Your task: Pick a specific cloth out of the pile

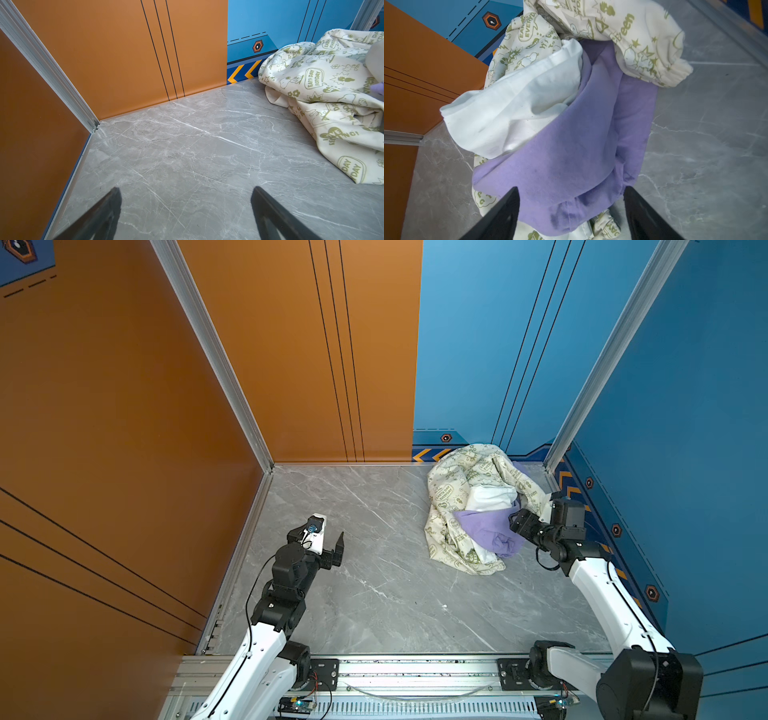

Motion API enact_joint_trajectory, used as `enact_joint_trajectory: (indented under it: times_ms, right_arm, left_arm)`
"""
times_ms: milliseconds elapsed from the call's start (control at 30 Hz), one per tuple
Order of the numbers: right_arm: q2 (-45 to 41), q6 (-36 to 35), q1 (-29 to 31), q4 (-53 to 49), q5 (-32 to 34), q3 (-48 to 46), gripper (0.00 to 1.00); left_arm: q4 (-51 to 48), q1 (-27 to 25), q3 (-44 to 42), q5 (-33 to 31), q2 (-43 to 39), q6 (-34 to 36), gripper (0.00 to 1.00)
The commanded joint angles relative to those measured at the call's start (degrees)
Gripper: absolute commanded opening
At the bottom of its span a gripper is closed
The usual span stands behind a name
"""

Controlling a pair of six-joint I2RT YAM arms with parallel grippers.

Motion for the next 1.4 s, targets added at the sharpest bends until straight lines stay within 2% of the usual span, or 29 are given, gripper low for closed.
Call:
enact_joint_trajectory:
  times_ms: [0, 233, 433, 667, 933, 1133, 1367]
  right_arm:
    - [3.12, 5.6, -0.32, 6.5, -5.73, -1.44, 0.77]
    - [10.67, 8.94, -0.66, 12.05, -10.3, -3.68, 0.69]
    - [14.16, 12.38, -0.76, 16.37, -12.36, -3.95, 0.43]
    - [10.12, 12.69, -0.76, 15.62, -8.59, -4.55, 0.2]
    - [4.24, 14.33, -0.8, 15.69, -6.48, -4.62, 0.02]
    - [2.61, 15.87, -0.83, 16.04, -7.95, -1.41, 0.0]
    - [0.72, 16.92, -0.76, 17.14, -6.41, 3.91, 0.0]
  left_arm:
    - [-0.03, -0.91, -1.08, 0.87, -0.93, 1.46, 0.98]
    - [0.67, -2.14, -1.5, 1.24, -1.92, 2.29, 0.98]
    - [0.71, -2.63, -1.53, 0.89, -1.89, 2.75, 0.98]
    - [0.72, -2.74, -1.53, 0.54, -1.87, 3.02, 0.98]
    - [0.58, -2.9, -1.49, 0.08, -1.89, 3.12, 0.98]
    - [0.59, -3.09, -1.57, -0.09, -2.06, 3.19, 0.98]
    - [0.6, -3.16, -1.58, -0.27, -2.23, 3.28, 0.98]
